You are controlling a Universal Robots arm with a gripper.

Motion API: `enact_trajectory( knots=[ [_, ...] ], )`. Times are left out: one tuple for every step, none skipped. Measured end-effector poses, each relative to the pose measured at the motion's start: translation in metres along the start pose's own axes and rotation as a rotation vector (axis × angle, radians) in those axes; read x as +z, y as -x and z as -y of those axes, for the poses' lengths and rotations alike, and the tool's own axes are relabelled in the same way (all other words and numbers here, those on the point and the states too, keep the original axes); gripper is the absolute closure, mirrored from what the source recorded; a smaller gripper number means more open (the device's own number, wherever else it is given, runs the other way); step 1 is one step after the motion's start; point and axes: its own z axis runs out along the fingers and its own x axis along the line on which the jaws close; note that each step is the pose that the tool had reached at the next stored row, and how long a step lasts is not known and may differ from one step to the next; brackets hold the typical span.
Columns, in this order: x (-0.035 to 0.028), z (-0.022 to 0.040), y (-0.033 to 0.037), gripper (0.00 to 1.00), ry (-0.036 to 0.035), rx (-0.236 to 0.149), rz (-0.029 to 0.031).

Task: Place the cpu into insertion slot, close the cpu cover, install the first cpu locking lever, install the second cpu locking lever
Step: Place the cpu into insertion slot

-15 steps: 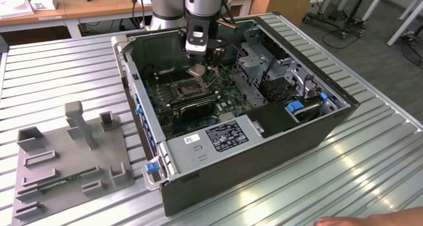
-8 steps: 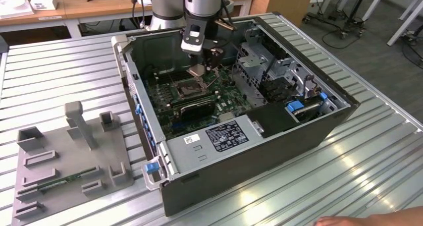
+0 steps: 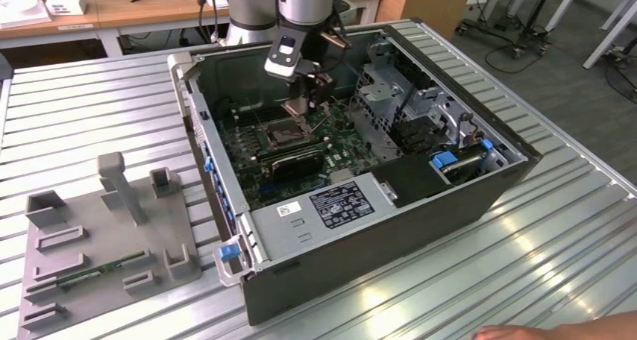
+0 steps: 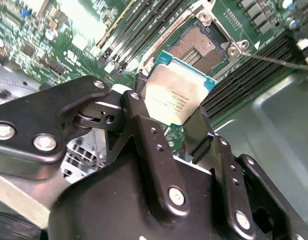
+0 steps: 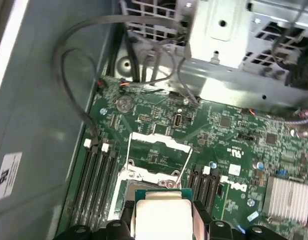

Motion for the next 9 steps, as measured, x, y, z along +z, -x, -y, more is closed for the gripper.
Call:
enact_trajectory(
  knots=[
    [0.0001,0.0000,0.0000,0.46,0.0000,0.018,0.0016],
    [0.0002,0.0000,0.0000,0.46,0.0000,0.037,0.0034],
    [0.0002,0.0000,0.0000,0.46,0.0000,0.055,0.0050],
    [0.0003,0.0000,0.0000,0.46,0.0000,0.073,0.0066],
    [0.0004,0.0001,0.0000,0.46,-0.0001,0.091,0.0081],
    [0.0004,0.0001,0.0000,0.46,-0.0001,0.108,0.0097],
    [0.0005,0.0001,0.0000,0.46,-0.0001,0.126,0.0113],
    [0.0006,0.0001,0.0000,0.46,-0.0001,0.146,0.0131],
    [0.0007,0.0001,0.0000,0.46,-0.0001,0.164,0.0147]
  ],
)
